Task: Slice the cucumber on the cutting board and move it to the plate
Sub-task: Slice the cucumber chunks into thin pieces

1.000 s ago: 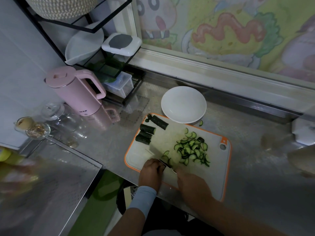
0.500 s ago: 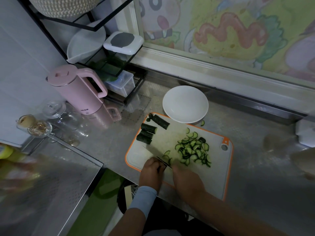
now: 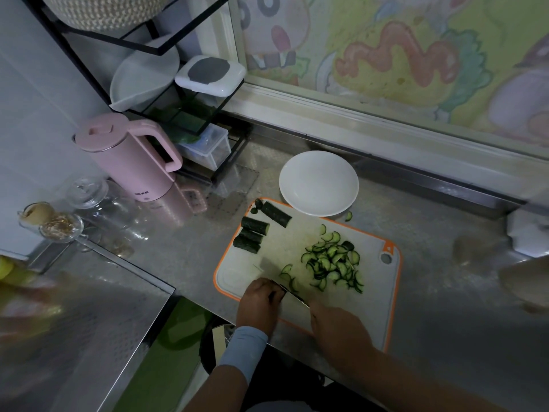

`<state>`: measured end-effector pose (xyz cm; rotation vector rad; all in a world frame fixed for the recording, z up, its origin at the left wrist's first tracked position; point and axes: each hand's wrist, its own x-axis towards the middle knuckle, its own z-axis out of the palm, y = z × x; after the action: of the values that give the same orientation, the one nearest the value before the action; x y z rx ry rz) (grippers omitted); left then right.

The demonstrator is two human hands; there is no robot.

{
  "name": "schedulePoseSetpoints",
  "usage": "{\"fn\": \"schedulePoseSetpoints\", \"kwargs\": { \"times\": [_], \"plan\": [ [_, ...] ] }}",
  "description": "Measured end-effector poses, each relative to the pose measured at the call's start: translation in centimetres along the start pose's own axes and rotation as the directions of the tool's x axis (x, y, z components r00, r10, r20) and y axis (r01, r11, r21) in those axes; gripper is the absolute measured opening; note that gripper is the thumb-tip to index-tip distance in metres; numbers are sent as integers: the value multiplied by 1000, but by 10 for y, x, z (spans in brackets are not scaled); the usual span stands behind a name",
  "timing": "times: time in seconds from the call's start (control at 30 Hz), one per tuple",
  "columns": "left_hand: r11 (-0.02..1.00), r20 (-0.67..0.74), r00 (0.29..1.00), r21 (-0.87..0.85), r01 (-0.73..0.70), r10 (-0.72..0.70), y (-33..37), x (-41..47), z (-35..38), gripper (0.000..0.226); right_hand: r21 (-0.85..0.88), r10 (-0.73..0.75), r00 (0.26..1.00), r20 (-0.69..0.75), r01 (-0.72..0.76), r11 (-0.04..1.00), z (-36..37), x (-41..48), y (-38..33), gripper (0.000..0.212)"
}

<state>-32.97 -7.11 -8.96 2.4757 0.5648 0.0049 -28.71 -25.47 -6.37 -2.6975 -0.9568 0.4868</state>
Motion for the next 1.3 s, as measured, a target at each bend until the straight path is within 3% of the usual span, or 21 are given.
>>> {"fn": "schedulePoseSetpoints", "kwargs": {
  "times": [0.07,0.3,0.4,0.47,0.57,0.7,0.83,1.0,1.17,1.3],
  "plan": [
    [1000,-4,1000,-7,2,-2,0,0,0,8,60,-31,998,52,28,998,-2,6,-6,12],
    [1000,-2,1000,-19,-11,11,-2,-2,1,10,-34,-85,996,-14,85,996,-6,44,-36,39],
    [1000,-4,1000,-13,3,-3,0,-1,0,9,30,-57,998,40,56,998,-8,41,-38,38],
    [1000,2,1000,-10,7,-7,0,0,0,8,51,-42,999,-28,43,998,-2,35,-31,39],
    [1000,7,1000,-19,3,-3,-4,0,2,5,77,-30,1000,-8,30,997,-6,18,-20,34],
    [1000,-11,1000,-13,3,-3,-7,0,5,4,121,-83,996,-15,84,989,-1,2,-5,51],
    [999,-18,1000,-33,7,-8,-6,0,6,3,89,-59,998,7,58,994,4,17,-12,34],
    [999,-31,999,-36,7,-9,-6,0,8,3,-4,-50,998,-44,50,999,0,43,-37,28],
    [1000,-33,999,-6,23,-24,-3,-1,6,8,-69,-61,996,-58,57,996,1,47,-36,41],
    [1000,-51,999,2,16,-16,-3,-1,4,4,-8,-26,1000,-9,26,1000,-4,22,-23,18]
  ]
}}
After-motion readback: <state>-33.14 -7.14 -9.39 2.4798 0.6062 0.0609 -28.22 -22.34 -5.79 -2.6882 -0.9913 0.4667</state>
